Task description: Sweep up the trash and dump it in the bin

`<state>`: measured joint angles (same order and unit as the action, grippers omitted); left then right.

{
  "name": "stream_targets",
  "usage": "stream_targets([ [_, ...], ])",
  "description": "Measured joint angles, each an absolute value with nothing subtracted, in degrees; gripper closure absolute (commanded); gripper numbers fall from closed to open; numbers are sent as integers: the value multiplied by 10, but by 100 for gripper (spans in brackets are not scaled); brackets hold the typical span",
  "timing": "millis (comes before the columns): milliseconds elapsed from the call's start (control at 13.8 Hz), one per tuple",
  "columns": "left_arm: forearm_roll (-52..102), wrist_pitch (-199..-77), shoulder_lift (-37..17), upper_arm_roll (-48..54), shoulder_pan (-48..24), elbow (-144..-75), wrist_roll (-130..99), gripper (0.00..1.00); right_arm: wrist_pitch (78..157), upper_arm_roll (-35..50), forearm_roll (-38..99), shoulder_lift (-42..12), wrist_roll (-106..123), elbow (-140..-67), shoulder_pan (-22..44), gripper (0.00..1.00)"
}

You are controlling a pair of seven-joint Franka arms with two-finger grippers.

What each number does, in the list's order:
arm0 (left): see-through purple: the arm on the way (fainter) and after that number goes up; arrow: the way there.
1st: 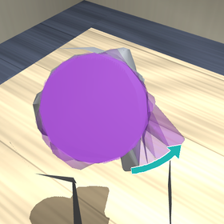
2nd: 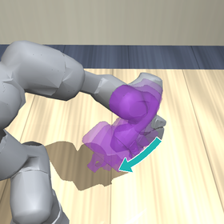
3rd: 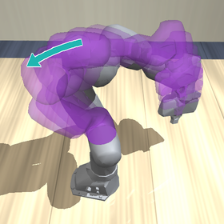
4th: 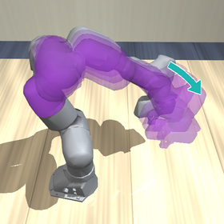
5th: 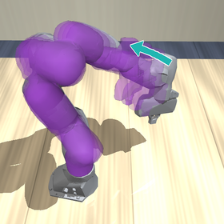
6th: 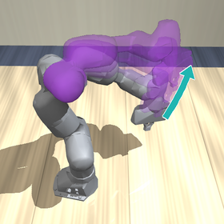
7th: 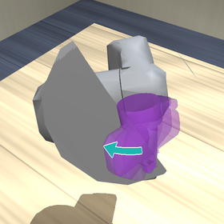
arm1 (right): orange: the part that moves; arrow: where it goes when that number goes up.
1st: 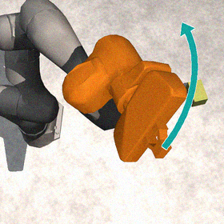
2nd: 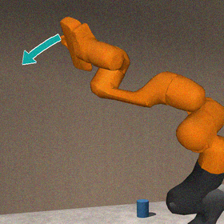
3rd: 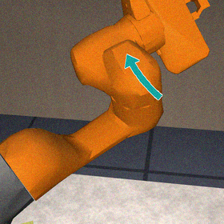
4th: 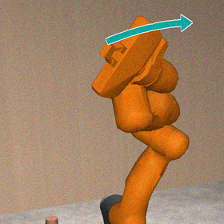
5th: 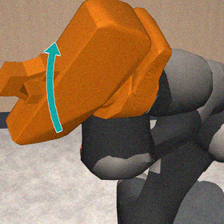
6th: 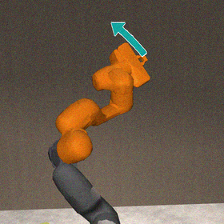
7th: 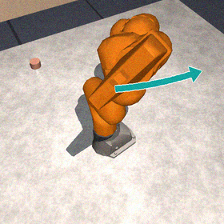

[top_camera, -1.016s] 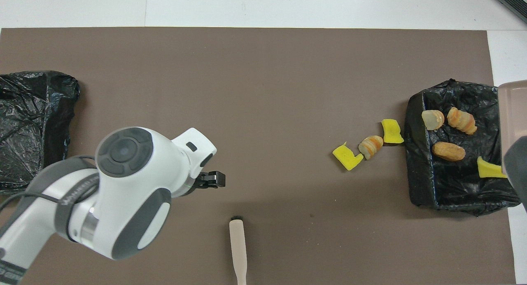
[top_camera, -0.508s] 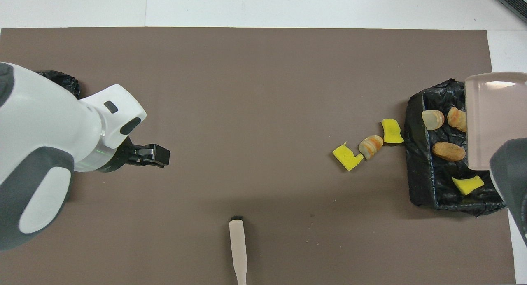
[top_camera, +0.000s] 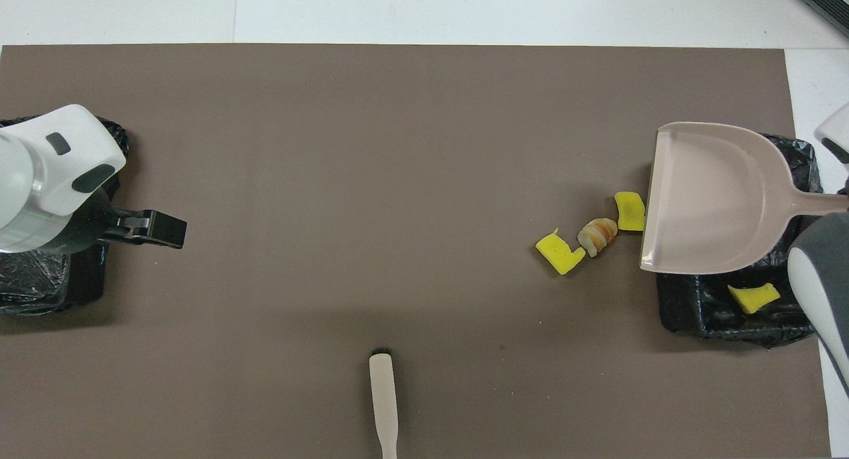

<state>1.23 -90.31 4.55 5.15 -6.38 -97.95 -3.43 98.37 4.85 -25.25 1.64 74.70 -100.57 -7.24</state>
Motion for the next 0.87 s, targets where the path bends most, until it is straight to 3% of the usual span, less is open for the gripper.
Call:
stream_targets([
  [435, 11, -900, 45, 51, -23, -979, -23, 0, 963, 55, -118, 11, 422, -1026, -29, 100],
  [871, 9, -902, 40, 51, -12, -977, 24, 0, 986, 56, -7, -35, 128, -1033, 36, 100],
])
